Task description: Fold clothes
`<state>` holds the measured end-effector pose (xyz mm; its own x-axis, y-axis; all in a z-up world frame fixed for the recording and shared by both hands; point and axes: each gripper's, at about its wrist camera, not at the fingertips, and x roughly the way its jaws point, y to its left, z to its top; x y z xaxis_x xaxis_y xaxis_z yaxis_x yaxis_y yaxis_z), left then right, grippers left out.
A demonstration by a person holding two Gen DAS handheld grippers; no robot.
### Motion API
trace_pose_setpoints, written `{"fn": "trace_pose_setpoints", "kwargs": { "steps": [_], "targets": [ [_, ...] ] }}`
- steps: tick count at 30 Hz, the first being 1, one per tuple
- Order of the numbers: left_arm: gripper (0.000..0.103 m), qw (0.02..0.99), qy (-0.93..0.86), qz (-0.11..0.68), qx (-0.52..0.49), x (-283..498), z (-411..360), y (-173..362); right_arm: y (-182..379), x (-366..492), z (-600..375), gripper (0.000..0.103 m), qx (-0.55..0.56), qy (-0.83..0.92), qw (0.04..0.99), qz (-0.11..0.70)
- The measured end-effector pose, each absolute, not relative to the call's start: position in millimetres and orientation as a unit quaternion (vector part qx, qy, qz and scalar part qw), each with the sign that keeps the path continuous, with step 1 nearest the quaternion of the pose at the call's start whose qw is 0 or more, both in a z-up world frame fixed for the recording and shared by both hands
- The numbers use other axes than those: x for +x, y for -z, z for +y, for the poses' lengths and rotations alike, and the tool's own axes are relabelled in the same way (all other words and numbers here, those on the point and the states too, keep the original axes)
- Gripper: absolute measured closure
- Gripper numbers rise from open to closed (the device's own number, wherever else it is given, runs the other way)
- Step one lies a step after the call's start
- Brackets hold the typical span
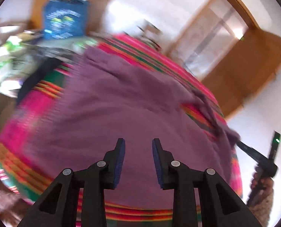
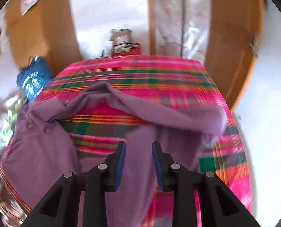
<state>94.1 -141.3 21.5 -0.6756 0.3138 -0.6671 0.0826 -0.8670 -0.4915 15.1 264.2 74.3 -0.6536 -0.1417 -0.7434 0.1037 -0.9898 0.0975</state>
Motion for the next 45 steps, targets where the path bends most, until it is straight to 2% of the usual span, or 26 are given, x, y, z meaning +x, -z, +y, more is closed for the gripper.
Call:
{"fn": "trace_pose_setpoints", "kwargs": {
  "steps": [10,18,25,27,29,33,43,45],
  "targets": [
    [0.068,0.206,-0.851,-0.158,-0.457,67.9,-29.3,-11.2,-27.7,35.9,308.6,0.074,0.425,0.9,0.019,-0.093],
    [0.068,0.263,-0.836,-0.116,-0.467,62.9,31.9,-7.3,-7.5,25.8,313.9,0.073,0.423,0.896,0.014,-0.132],
    [0.068,0.264,-0.832,-0.106,-0.476,58.8,41.8,-2.0,-0.5,4.1,319.1,0.073,0.413,0.896,0.01,-0.164],
    [0.068,0.263,-0.831,-0.105,-0.479,58.0,43.7,0.0,-0.1,2.7,319.0,0.077,0.409,0.897,0.01,-0.165],
    [0.068,0.262,-0.83,-0.104,-0.481,57.1,45.6,1.9,0.0,2.5,318.6,0.093,0.408,0.898,0.012,-0.162],
    [0.068,0.259,-0.828,-0.101,-0.486,55.5,49.3,5.7,-4.4,6.7,323.1,0.097,0.391,0.903,0.02,-0.177],
    [0.068,0.256,-0.828,-0.102,-0.488,51.6,53.5,6.3,-12.1,21.5,337.2,0.097,0.37,0.912,0.003,-0.18],
    [0.068,0.264,-0.826,-0.105,-0.486,51.5,55.9,5.3,-12.1,23.5,341.4,0.087,0.366,0.912,-0.004,-0.188]
  ]
}}
